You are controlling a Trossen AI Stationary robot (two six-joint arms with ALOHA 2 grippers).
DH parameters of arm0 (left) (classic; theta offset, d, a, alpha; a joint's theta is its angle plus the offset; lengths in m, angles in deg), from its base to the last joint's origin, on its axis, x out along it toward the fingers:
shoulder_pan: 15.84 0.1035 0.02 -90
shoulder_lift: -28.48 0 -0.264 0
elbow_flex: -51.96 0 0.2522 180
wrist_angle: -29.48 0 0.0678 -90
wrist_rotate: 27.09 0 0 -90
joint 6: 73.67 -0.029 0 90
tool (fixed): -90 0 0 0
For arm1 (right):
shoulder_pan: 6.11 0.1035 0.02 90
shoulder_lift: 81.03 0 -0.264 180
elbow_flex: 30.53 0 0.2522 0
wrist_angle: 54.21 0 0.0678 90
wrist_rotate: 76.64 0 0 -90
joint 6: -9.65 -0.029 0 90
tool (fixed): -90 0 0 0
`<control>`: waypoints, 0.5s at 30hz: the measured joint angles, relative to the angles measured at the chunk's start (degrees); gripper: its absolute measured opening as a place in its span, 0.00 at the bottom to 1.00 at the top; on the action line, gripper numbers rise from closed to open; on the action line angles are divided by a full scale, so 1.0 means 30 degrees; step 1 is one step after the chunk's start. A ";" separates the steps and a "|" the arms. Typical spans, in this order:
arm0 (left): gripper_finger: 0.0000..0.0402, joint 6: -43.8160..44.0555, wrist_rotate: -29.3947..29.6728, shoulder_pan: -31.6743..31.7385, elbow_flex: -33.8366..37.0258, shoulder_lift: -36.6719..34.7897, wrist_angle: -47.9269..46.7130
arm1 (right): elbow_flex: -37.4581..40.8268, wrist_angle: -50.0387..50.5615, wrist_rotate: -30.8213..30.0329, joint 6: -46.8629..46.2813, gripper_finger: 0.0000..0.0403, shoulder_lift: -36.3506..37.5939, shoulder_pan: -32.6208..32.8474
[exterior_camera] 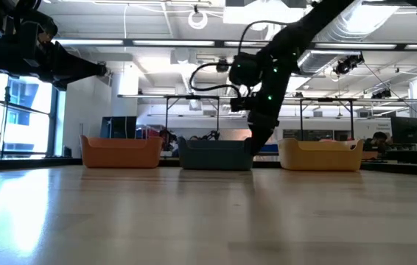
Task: Sort silverware by color (type)
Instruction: Adjust the blue bin
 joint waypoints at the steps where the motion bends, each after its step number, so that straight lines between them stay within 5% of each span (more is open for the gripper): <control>1: 0.01 0.0000 -0.0004 0.0001 0.0000 -0.0002 0.0000 | 0.0626 -0.0921 -0.0484 -0.0202 0.00 0.0272 -0.0096; 15: 0.01 0.0000 0.0003 0.0001 0.0000 0.0000 0.0000 | 0.2216 -0.5594 -0.1807 -0.0036 0.00 0.0469 -0.1051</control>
